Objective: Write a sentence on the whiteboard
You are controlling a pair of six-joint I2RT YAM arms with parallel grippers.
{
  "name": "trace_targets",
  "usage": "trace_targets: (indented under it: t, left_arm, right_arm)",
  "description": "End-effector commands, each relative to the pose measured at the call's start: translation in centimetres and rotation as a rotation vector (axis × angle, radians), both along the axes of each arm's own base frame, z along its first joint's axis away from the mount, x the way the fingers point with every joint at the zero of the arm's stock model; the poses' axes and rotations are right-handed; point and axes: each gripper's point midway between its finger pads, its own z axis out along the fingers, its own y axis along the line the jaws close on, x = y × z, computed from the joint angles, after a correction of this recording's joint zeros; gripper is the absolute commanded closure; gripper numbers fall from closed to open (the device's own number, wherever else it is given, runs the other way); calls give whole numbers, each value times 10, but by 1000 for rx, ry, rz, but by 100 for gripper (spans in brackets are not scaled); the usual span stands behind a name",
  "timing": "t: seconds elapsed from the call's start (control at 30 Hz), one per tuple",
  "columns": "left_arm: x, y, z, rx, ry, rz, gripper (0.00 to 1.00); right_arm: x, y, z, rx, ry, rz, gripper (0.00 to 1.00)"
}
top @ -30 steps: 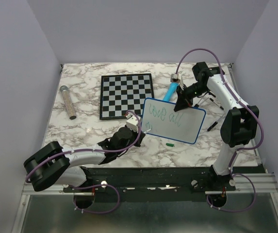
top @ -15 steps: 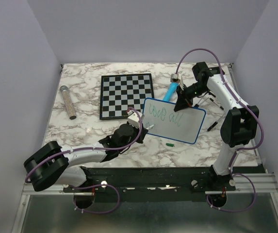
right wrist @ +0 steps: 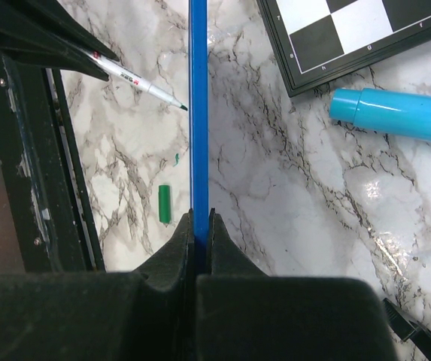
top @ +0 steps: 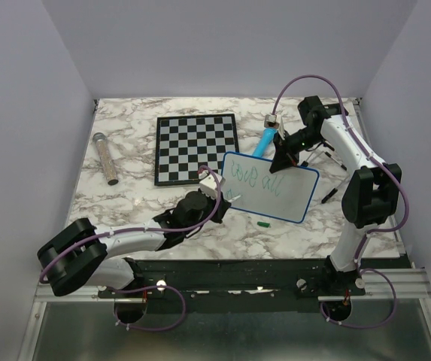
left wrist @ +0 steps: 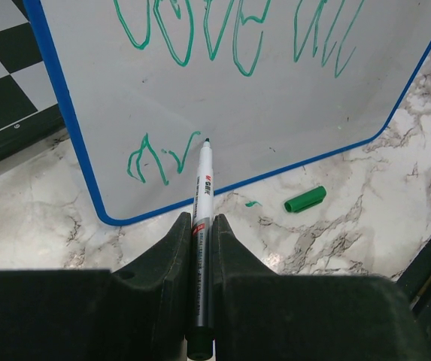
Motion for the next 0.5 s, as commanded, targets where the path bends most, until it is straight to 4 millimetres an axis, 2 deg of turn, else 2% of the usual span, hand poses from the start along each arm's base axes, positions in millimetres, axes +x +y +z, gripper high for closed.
trace_targets:
  t: [0.0, 0.17, 0.47]
  left_arm:
    - [-3, -4, -8, 20, 27, -34, 100]
    - [-2, -8, -9, 24, 30, -42, 100]
    - [7, 5, -6, 31, 10, 37, 100]
  right_arm:
    - [-2, 2, 2, 7, -5, 13, 99]
    - [-2, 1, 1, 6, -4, 13, 99]
    - [-2, 2, 2, 8, -6, 14, 99]
